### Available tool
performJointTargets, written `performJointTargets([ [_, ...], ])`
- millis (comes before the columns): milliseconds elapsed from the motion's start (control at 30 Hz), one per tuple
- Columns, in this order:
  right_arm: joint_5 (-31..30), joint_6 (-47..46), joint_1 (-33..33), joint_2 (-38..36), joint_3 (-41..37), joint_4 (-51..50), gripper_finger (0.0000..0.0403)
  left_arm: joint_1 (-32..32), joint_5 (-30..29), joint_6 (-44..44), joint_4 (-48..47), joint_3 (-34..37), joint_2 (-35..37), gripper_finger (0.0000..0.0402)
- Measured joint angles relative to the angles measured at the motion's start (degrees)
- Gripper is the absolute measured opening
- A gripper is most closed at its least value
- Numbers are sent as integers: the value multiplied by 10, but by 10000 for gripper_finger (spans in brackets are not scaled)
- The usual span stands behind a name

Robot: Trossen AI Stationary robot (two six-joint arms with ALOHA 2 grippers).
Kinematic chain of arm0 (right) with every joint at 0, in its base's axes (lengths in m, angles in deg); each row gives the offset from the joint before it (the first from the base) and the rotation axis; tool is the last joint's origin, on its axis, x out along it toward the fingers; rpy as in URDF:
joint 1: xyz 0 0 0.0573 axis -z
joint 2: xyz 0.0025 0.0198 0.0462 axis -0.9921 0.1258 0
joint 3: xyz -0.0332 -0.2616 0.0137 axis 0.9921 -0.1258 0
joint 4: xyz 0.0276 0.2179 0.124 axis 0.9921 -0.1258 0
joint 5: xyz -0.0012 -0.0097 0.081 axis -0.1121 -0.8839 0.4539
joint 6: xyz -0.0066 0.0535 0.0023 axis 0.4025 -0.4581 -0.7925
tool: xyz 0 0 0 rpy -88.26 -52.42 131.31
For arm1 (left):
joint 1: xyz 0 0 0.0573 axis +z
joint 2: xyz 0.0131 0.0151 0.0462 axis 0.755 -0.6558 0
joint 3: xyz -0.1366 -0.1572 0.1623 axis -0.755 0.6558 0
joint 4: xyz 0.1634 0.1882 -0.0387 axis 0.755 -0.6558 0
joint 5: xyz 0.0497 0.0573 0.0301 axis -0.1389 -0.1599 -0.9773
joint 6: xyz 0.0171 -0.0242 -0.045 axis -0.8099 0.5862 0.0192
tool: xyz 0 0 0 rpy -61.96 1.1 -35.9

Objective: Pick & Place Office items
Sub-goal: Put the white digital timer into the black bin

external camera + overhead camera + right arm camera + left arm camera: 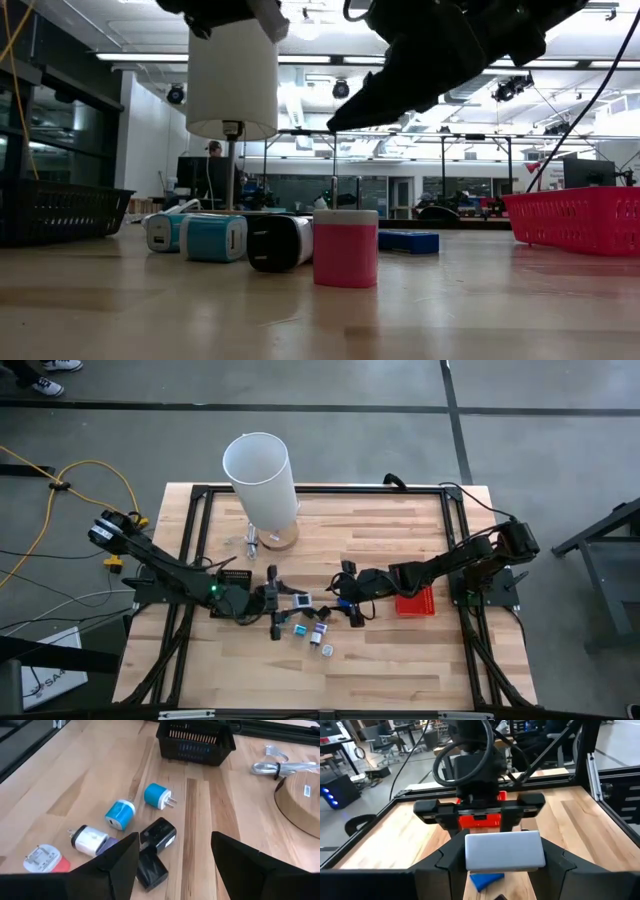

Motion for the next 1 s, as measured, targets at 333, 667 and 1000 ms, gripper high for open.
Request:
performJointTargets([
  [333, 4, -36, 0, 0, 0, 2, 235, -53, -32, 6, -4, 0, 0, 160],
  [667, 4, -36, 0, 0, 0, 2, 235, -90, -44, 27, -15, 0, 0, 161],
  [1000, 4, -35, 0, 0, 0, 2, 235, -151, -135, 199, -207, 0, 45, 161],
])
